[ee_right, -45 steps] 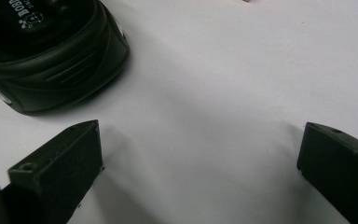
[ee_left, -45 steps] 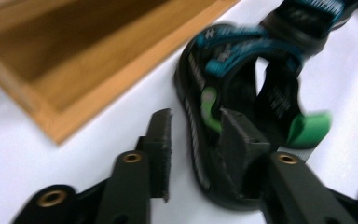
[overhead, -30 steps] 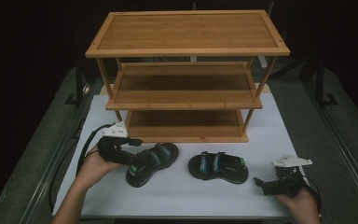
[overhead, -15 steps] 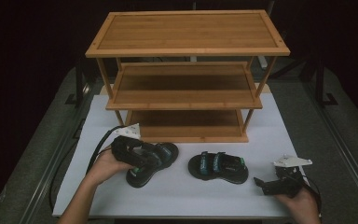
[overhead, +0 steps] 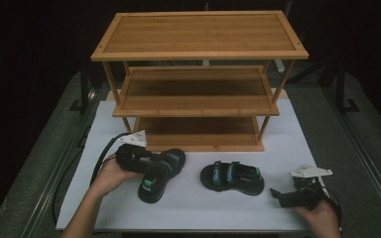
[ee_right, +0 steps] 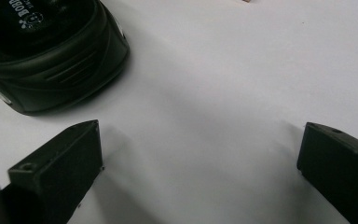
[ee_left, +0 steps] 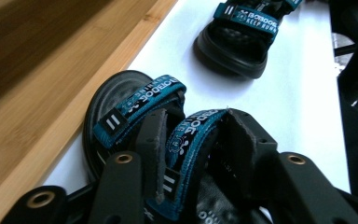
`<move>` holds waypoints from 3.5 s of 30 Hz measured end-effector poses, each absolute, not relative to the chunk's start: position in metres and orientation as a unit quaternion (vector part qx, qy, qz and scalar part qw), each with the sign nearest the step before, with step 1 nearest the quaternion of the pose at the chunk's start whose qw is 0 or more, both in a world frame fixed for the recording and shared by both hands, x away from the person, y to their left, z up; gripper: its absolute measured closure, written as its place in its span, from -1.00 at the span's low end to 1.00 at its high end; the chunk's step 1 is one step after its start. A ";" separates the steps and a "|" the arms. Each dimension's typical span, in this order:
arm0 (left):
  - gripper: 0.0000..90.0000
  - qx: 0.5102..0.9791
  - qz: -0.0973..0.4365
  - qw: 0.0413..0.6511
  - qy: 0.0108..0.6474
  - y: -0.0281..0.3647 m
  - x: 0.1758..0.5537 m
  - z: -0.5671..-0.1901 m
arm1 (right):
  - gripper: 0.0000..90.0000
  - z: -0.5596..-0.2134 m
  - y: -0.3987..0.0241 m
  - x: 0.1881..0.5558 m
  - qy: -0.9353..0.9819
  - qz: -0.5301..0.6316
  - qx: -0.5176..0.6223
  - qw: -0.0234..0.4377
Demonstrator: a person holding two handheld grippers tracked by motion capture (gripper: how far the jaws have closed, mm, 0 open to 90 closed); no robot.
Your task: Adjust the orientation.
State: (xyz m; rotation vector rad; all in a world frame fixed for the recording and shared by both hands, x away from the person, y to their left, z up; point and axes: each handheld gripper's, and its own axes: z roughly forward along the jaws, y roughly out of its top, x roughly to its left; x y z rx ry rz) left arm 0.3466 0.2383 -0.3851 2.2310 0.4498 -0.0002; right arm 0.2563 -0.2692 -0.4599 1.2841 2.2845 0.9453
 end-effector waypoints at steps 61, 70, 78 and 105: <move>-0.68 0.886 0.036 0.415 0.204 0.200 0.331 -0.383 | -1.00 -0.460 -0.269 0.256 0.807 0.334 0.453 0.177; -1.00 0.891 0.056 0.392 0.224 0.211 0.325 -0.384 | -1.00 -0.460 -0.269 0.256 0.807 0.335 0.453 0.178; -1.00 0.889 0.065 0.379 0.250 0.241 0.311 -0.389 | -1.00 -0.460 -0.269 0.256 0.807 0.334 0.454 0.176; -1.00 0.866 0.138 0.336 0.344 0.321 0.269 -0.432 | -1.00 -0.459 -0.269 0.257 0.808 0.331 0.455 0.175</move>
